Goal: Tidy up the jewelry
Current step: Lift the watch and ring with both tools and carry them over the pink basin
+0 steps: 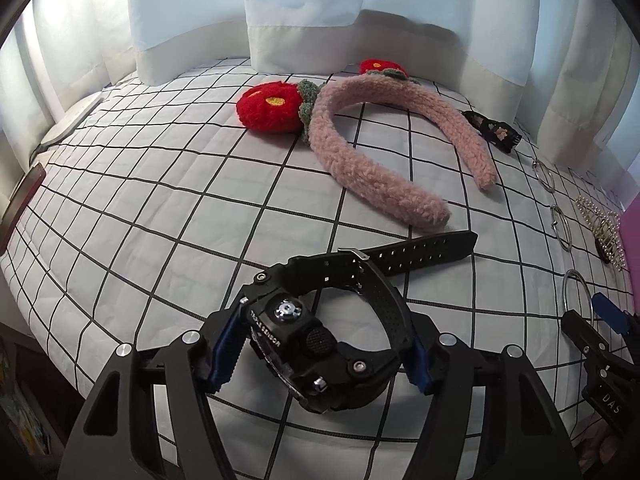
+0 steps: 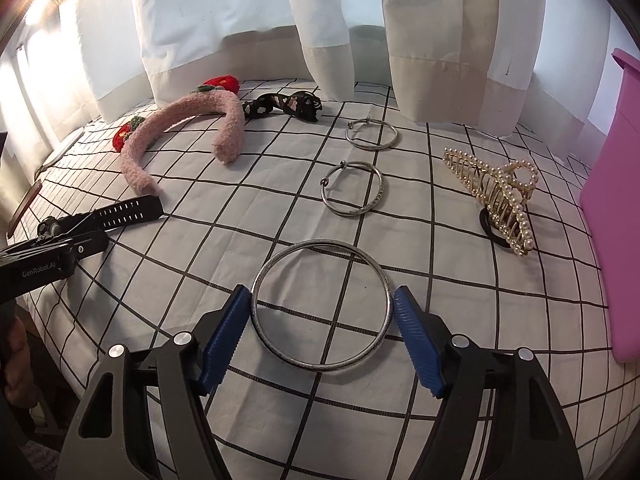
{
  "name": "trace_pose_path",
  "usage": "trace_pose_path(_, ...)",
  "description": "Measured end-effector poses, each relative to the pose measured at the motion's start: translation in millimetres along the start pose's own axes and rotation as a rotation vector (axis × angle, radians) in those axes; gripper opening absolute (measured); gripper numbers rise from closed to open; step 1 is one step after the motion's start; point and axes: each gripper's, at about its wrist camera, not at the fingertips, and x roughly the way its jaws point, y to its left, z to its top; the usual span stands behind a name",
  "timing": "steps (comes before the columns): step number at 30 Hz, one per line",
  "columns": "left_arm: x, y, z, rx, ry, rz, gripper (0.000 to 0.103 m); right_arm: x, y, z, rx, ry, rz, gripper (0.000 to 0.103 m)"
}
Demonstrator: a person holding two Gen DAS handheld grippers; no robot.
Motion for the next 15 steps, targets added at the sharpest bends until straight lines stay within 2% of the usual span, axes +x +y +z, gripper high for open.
trace_pose_path(8,-17.5,5.8,-2.2,-0.005,-0.014,-0.015,0.064,-15.4,0.9,5.8,0.020,-0.028,0.005,0.071)
trace_pose_path(15,-41.8,2.0,8.2,0.021,-0.046,-0.038,0.064,-37.4,3.2,19.1,0.030,-0.060,-0.001,0.071)
